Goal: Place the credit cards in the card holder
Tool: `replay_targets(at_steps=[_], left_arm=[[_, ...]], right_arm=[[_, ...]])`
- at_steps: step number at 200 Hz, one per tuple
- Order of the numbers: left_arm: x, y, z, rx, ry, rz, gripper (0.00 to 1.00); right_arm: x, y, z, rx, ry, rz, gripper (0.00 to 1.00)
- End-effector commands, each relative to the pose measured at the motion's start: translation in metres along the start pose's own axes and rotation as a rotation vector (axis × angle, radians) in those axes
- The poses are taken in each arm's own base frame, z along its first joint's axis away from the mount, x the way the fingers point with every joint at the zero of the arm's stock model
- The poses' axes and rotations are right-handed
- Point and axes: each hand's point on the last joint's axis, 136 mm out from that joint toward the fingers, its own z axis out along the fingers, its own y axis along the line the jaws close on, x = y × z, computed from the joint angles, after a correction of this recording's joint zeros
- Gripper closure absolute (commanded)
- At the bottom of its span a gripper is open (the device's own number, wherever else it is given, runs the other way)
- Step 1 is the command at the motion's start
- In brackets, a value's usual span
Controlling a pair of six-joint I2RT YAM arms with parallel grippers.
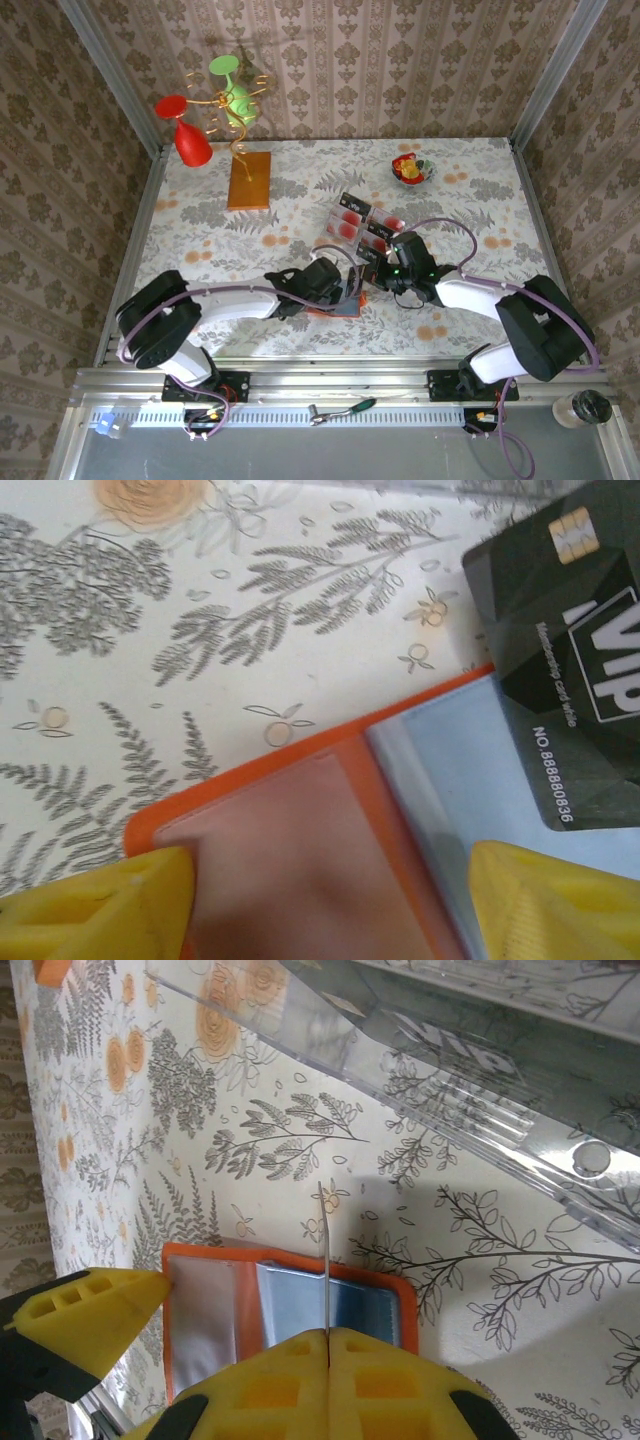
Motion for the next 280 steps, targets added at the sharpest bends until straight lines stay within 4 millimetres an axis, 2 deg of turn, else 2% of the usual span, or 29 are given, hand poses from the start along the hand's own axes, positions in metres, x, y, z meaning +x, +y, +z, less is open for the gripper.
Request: replay_targets(at_steps=[1,40,95,144,179,182,190,280], left_arm=[[-0.003,0.005,-0.009,0.016,-0.004,-0.047,0.26],[-0.001,0.017,-0.013,0.004,-0.002,-0.071,0.26],[0.02,0.036,-0.014,-0.043,0.033,-0.082,0.26],[0.038,0.054,-0.019,-0.099,0.057,-0.087,0.26],[0.047,0.059,-0.02,-0.105,0.059,-0.102,0.26],[0.047,0.06,-0.019,-0.105,0.06,-0.102,0.26],[0.049,0.06,-0.018,-0.108,0.065,-0.1,0.26],[0.06,0.068,-0.015,-0.14,0.068,-0.134,0.26]], right_arm=[[0.003,0.006,-0.009,-0.024,0.008,-0.012,1.0],[0.004,0.015,-0.014,-0.058,0.008,-0.009,1.0],[0.008,0.03,-0.018,-0.119,0.017,-0.008,1.0],[0.021,0.046,-0.01,-0.169,0.031,-0.054,1.0],[0.026,0.047,-0.001,-0.18,0.021,-0.077,1.0],[0.029,0.041,0.005,-0.163,0.031,-0.071,1.0],[0.029,0.04,0.007,-0.162,0.026,-0.076,1.0],[0.022,0.035,0.01,-0.151,-0.062,-0.104,1.0]])
